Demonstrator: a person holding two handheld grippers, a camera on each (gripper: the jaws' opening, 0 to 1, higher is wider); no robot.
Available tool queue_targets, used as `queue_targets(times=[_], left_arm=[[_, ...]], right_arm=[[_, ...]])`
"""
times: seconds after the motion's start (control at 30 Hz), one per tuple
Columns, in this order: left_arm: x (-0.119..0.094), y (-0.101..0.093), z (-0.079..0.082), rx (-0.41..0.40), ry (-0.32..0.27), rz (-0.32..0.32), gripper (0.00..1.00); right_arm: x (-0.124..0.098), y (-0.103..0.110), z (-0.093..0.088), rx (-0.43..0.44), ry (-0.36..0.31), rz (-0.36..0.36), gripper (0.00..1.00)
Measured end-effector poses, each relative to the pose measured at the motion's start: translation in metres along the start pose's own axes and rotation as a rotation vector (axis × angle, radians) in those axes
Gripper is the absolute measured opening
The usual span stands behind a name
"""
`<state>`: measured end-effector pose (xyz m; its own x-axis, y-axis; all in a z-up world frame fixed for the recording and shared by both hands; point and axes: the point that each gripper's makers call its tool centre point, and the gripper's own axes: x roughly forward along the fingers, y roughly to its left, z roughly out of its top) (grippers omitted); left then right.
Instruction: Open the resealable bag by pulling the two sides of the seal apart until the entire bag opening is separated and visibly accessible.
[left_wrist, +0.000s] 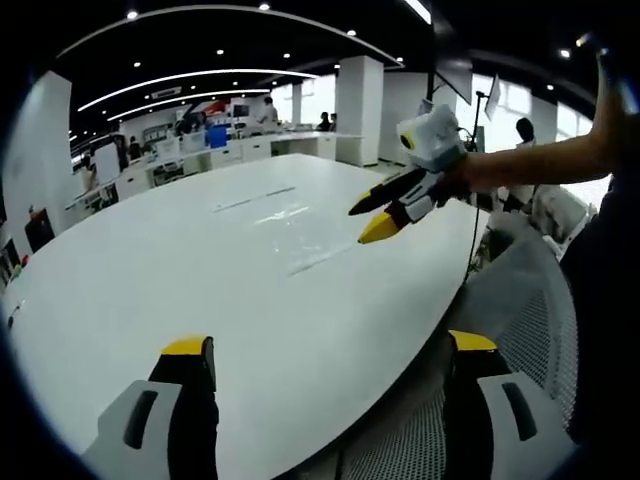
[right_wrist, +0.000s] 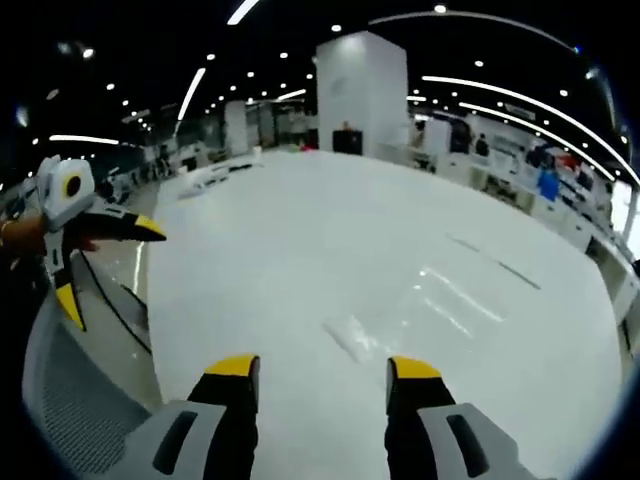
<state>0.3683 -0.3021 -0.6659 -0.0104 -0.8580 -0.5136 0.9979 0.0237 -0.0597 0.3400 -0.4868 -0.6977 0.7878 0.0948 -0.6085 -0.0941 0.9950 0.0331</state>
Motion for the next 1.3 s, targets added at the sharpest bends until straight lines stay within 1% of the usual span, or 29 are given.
queue_targets(times=[0.07, 0.23, 0.33, 0.4, 0.5, 0.77, 0.83, 0.87, 0.93, 1.07, 1.17, 1.3], left_arm=[[0.000, 0.000, 0.000, 0.006, 0.002, -0.004, 0.93], [-0.002, 0.003, 0.001, 0.009, -0.002, -0.004, 0.92], [-0.001, 0.005, 0.001, 0.008, 0.001, -0.001, 0.91], [0.000, 0.005, 0.001, 0.009, 0.002, -0.004, 0.91], [0.000, 0.005, 0.004, 0.011, -0.004, -0.007, 0.91], [0.004, 0.005, 0.005, 0.022, 0.006, -0.020, 0.90], [0.005, 0.006, 0.005, 0.021, 0.012, -0.021, 0.90], [0.005, 0.007, 0.005, 0.020, 0.013, -0.020, 0.90], [0.005, 0.010, 0.003, 0.010, 0.020, -0.016, 0.89], [0.005, 0.016, 0.003, 0.004, 0.022, -0.005, 0.89], [0.006, 0.018, 0.004, -0.003, 0.020, -0.002, 0.89], [0.009, 0.019, 0.002, -0.007, 0.026, -0.001, 0.88]], right_arm=[[0.007, -0.001, 0.002, 0.001, 0.003, 0.014, 0.45], [0.020, -0.001, 0.009, -0.051, 0.015, 0.033, 0.42], [0.033, -0.004, 0.011, -0.071, 0.022, 0.041, 0.39], [0.040, -0.005, 0.009, -0.082, 0.035, 0.043, 0.34], [0.053, -0.005, 0.005, -0.117, 0.065, 0.060, 0.27], [0.075, -0.005, -0.006, -0.151, 0.127, 0.098, 0.22], [0.081, -0.007, -0.012, -0.170, 0.151, 0.099, 0.21], [0.084, -0.011, -0.018, -0.183, 0.180, 0.092, 0.20], [0.088, -0.020, -0.025, -0.201, 0.220, 0.054, 0.20], [0.094, -0.020, -0.022, -0.173, 0.194, 0.075, 0.15], [0.097, -0.022, -0.022, -0.186, 0.202, 0.066, 0.15], [0.101, -0.019, -0.021, -0.201, 0.198, 0.091, 0.12]])
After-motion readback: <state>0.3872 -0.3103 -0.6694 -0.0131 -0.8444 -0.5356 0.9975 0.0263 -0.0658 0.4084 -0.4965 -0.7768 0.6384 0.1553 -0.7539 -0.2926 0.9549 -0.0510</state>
